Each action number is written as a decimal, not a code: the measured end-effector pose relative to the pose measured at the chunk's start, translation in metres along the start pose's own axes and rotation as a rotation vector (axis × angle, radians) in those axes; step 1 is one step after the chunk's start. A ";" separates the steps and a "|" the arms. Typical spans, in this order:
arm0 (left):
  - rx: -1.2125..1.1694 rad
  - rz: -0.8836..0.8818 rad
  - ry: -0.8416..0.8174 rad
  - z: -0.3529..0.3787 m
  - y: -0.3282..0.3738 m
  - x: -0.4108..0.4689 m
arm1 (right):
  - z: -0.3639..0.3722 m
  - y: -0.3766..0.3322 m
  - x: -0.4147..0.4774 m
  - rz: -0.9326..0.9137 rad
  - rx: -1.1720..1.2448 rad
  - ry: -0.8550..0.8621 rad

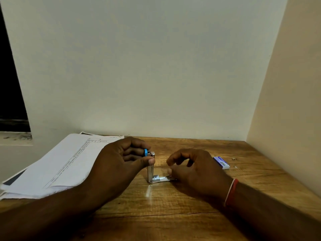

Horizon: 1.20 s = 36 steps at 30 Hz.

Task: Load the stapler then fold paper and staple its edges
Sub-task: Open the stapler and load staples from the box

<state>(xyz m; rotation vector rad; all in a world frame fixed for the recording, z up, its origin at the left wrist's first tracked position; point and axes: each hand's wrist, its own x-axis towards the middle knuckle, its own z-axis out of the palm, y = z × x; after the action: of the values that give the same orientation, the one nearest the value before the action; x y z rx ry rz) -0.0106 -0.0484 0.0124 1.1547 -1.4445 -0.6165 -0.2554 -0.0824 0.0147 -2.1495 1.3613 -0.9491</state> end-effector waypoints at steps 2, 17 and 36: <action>0.009 0.018 -0.016 0.000 0.002 -0.002 | 0.000 -0.005 0.000 -0.113 0.027 0.043; -0.025 0.177 -0.063 0.002 0.010 -0.009 | 0.008 -0.021 -0.010 -0.229 0.168 0.059; 0.006 0.146 -0.091 0.005 0.016 -0.012 | 0.021 -0.014 -0.011 -0.339 0.063 0.123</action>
<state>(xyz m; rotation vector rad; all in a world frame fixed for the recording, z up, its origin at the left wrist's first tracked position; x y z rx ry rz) -0.0216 -0.0330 0.0204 1.0266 -1.5934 -0.5685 -0.2346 -0.0669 0.0058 -2.3511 1.0193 -1.2505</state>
